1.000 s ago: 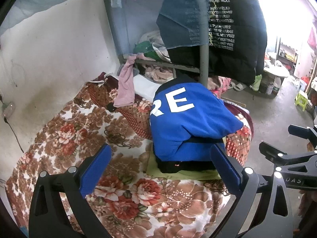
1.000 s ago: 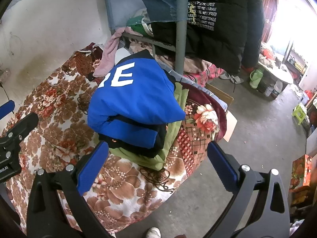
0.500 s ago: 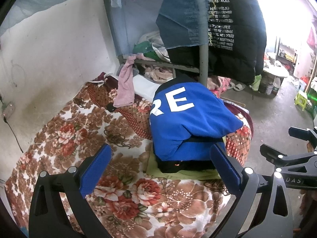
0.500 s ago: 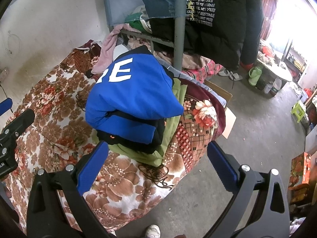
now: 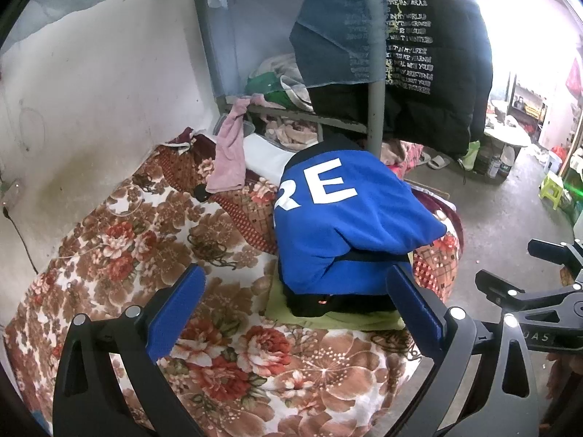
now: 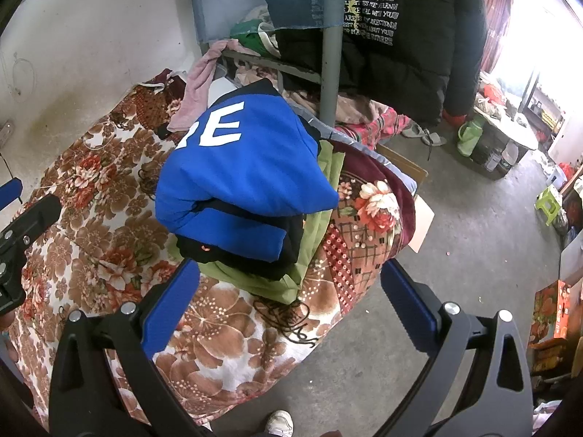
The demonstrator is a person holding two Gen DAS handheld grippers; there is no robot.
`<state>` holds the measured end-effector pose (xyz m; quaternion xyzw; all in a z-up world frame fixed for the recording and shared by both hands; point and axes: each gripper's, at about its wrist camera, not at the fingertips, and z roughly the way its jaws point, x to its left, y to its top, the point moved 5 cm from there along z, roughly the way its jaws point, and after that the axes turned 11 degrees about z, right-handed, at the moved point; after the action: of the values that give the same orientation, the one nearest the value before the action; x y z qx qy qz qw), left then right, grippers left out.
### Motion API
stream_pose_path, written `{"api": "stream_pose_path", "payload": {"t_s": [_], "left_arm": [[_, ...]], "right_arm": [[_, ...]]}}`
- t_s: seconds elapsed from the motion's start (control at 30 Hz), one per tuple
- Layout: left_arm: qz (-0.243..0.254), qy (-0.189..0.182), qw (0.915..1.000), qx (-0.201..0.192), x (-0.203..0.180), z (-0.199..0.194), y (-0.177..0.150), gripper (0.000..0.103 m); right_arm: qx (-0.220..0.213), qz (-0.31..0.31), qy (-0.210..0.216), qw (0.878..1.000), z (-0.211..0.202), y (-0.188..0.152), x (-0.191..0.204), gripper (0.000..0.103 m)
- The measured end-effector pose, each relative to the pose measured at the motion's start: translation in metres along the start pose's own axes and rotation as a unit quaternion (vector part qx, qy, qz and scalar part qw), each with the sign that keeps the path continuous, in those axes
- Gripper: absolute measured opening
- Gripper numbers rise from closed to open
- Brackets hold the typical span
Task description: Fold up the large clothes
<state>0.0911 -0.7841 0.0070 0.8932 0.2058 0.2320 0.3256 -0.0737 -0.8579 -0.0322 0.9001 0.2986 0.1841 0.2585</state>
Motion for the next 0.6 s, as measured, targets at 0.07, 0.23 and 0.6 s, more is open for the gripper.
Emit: {"api": "stream_pose_path", "payload": {"t_s": [0.07,0.23,0.6], "left_arm": [[0.001,-0.001,1.0,0.0,-0.0005,0.0,0.0,0.098],[0.009,-0.003,1.0,-0.002,-0.0022,0.0002,0.0018,0.098],[-0.003,-0.005,0.9999,0.011,0.0015,0.0045,-0.003,0.098]], "right_arm": [[0.0,-0.001,-0.001,1.0,0.0005,0.0006,0.0001,0.098],[0.0,-0.001,0.0,1.0,0.0012,0.0023,0.0013,0.098],[0.0,-0.002,0.0,1.0,0.0017,0.0036,0.0011,0.098]]}}
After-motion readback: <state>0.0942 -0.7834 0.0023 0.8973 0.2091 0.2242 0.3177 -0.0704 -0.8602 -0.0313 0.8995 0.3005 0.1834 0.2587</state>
